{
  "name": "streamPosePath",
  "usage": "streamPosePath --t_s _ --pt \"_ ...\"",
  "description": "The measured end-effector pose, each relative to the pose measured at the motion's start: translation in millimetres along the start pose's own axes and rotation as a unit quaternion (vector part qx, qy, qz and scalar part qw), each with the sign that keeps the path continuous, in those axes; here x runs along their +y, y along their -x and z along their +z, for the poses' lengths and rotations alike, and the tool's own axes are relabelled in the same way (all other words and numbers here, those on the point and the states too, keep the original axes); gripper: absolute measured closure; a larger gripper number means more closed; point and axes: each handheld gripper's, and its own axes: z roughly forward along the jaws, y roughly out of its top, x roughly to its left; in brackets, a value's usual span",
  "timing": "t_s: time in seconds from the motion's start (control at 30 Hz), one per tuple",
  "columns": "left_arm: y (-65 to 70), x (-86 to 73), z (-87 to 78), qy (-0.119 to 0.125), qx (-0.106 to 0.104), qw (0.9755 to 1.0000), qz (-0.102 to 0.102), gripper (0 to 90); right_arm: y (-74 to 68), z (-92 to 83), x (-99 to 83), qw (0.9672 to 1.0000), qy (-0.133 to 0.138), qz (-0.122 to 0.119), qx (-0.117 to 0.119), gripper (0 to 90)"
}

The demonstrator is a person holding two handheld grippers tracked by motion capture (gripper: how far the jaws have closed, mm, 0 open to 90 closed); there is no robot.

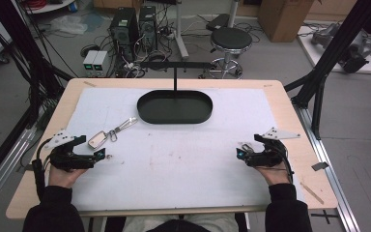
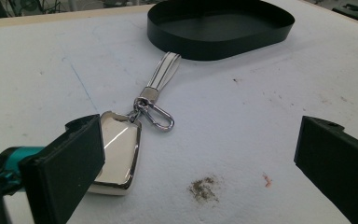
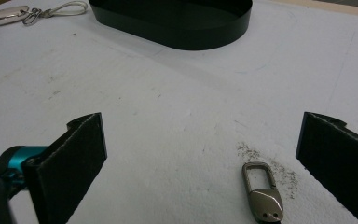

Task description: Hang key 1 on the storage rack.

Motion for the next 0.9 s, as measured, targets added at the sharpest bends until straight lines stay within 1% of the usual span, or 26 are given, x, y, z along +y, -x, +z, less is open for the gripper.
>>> streamPosePath --t_s 0.13,0.2,0.3,0.37,0.4,0.43,0.53,0.57,0.6,0.63,0.67,0.77,0.83,0.9 --pt "-0.1 -0.1 0.4 -0.002 0.001 1.0000 0.003 2.1 -0.2 0.8 -0.5 1.0000 -0.002 0.000 0.001 0.8" --pt "0.5 0.0 0.5 -0.001 0.001 1.0000 0.003 2.1 -0.9 1.5 -0.8 1.0000 -0.003 -0.008 -0.005 0.8" --pt "0.5 0.0 0.6 -0.003 0.002 1.0000 0.003 2.1 -1.9 1.0 -0.5 0.9999 -0.001 -0.009 -0.009 0.8" --pt "0.6 0.0 0.5 -0.004 0.003 1.0000 0.003 2.1 -2.0 1.2 -0.5 0.9999 -0.001 -0.007 -0.008 0.8" --pt "0.9 -0.1 0.6 -0.004 0.003 1.0000 0.004 2.1 -2.6 1.7 -0.7 1.0000 0.000 0.000 -0.005 0.8" --pt "1.2 0.0 0.8 -0.004 0.004 1.0000 0.007 2.1 -2.2 1.8 -0.6 1.0000 0.001 -0.001 -0.005 0.8" --pt "1.4 0.7 1.3 -0.005 0.009 0.9999 0.008 2.1 -2.3 2.4 -0.2 1.0000 0.001 -0.001 -0.006 0.8" --pt "1.0 1.4 1.3 -0.004 0.013 0.9999 0.007 2.1 -2.3 2.7 -0.1 1.0000 0.001 -0.001 -0.008 0.8" --pt "0.1 5.3 2.0 -0.008 0.021 0.9997 0.009 2.1 -1.6 2.7 -0.1 0.9999 0.001 -0.001 -0.010 0.8" --pt "0.1 5.3 2.0 -0.008 0.021 0.9997 0.009 2.1 -1.6 2.7 -0.1 0.9999 0.001 -0.001 -0.010 0.8" --pt "0.2 8.9 2.7 -0.009 0.028 0.9994 0.016 2.1 -1.2 2.8 0.0 0.9999 0.002 -0.001 -0.010 0.8" --pt "0.8 16.9 6.2 -0.007 0.040 0.9987 0.033 2.1 -1.7 3.1 0.9 0.9999 0.003 -0.001 -0.013 0.8" --pt "-0.1 21.6 10.3 -0.012 0.041 0.9983 0.039 2.1 -1.5 2.9 1.2 0.9999 0.005 -0.002 -0.015 0.8" --pt "-1.9 25.4 14.3 -0.015 0.040 0.9982 0.041 2.1 -1.0 2.7 1.7 0.9999 0.007 -0.001 -0.015 0.8"
